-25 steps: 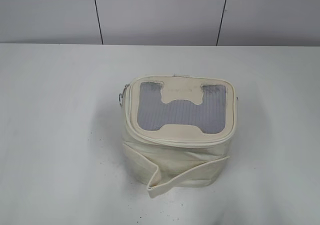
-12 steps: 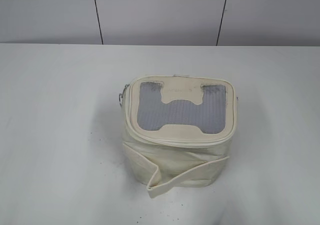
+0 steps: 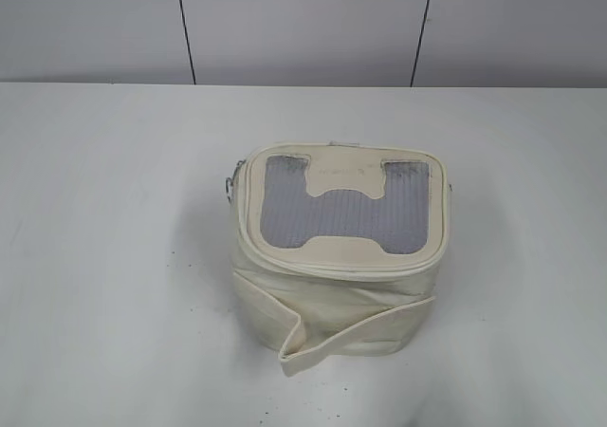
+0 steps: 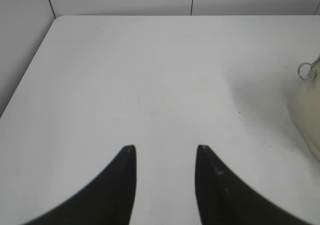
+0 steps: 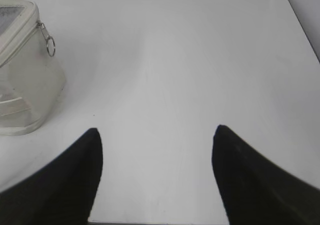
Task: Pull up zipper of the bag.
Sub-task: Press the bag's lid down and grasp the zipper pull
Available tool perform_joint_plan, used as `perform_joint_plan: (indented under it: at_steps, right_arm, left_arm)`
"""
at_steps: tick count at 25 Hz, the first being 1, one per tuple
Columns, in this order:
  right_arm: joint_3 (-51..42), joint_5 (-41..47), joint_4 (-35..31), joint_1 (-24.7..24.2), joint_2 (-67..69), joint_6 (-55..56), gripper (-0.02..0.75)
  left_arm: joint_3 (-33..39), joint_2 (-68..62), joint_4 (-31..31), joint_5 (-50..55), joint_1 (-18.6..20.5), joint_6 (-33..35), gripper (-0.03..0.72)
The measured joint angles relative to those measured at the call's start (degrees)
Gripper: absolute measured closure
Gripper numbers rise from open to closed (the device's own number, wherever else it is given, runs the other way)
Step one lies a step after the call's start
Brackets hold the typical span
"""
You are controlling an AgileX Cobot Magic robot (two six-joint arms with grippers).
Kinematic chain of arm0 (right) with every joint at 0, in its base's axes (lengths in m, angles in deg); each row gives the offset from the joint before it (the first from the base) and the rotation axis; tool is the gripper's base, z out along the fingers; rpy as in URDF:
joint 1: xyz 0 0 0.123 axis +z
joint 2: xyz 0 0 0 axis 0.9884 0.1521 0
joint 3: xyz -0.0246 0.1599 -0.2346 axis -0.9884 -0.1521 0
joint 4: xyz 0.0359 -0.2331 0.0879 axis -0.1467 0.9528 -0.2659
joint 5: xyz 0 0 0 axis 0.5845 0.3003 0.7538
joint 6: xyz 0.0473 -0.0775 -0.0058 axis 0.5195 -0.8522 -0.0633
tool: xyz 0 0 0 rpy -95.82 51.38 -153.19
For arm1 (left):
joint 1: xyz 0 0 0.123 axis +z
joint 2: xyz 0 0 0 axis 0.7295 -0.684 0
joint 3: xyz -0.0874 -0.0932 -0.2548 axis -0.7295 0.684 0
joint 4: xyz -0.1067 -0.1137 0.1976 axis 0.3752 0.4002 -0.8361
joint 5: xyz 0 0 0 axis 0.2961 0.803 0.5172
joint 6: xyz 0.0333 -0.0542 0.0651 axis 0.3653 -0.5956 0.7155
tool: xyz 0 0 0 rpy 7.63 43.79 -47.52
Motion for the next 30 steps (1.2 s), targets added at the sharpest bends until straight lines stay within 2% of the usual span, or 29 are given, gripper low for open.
perform_joint_plan:
  at_steps: [22, 30]
  right_arm:
    - [0.0, 0.0, 0.0, 0.0, 0.0, 0.0, 0.204]
    - [0.18, -0.2, 0.0, 0.29, 3.95, 0.0, 0.204]
  left_arm:
    - [0.0, 0.0, 0.0, 0.0, 0.0, 0.0, 0.38]
    - [-1.23, -5.1, 2.6, -3.11, -3.33, 0.0, 0.38]
